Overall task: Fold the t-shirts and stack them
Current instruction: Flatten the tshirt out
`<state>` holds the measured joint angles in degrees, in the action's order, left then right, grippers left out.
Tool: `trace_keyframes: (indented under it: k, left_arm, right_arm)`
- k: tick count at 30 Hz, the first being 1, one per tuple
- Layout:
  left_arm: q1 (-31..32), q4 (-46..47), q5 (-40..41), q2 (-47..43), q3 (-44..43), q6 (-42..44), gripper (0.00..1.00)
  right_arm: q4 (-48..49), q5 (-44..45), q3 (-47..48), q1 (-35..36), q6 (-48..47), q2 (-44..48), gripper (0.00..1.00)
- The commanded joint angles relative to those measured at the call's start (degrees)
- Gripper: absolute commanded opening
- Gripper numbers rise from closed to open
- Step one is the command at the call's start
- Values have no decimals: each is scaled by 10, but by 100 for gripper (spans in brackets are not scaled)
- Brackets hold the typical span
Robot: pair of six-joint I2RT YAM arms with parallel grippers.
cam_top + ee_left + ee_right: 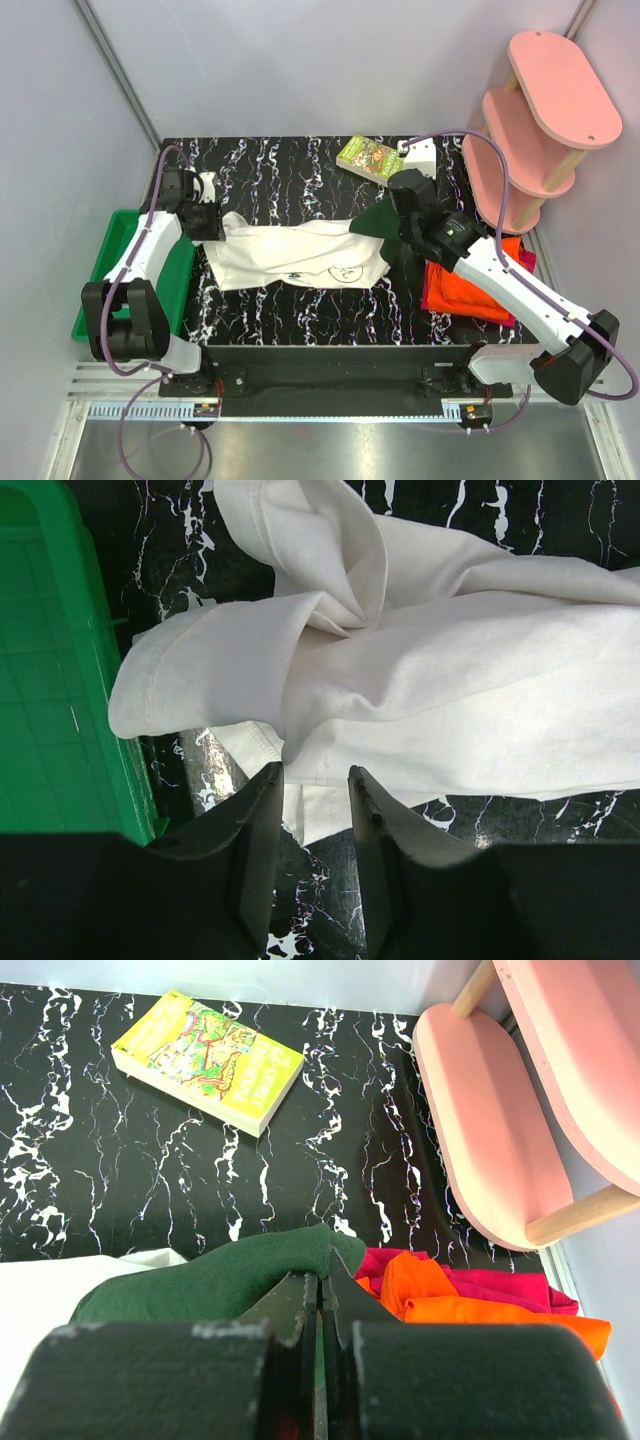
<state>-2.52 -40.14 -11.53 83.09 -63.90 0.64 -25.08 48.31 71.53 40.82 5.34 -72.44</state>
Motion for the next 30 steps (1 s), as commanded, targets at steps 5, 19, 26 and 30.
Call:
trace_keyframes:
  k: [5,19,26,30]
  left_arm:
    - [-2,22,2,16,-3,8,34]
    - [-2,28,27,30,-3,10,38]
    - [-1,29,25,28,-4,10,27]
    - [-1,29,22,21,0,11,6]
  right_arm:
    - [30,2,1,-4,-2,-1,0]
    - [38,-3,-1,-5,-8,-6,0]
    - [42,-3,-3,-5,-11,-2,0]
    - [42,-2,-6,-5,-10,-2,0]
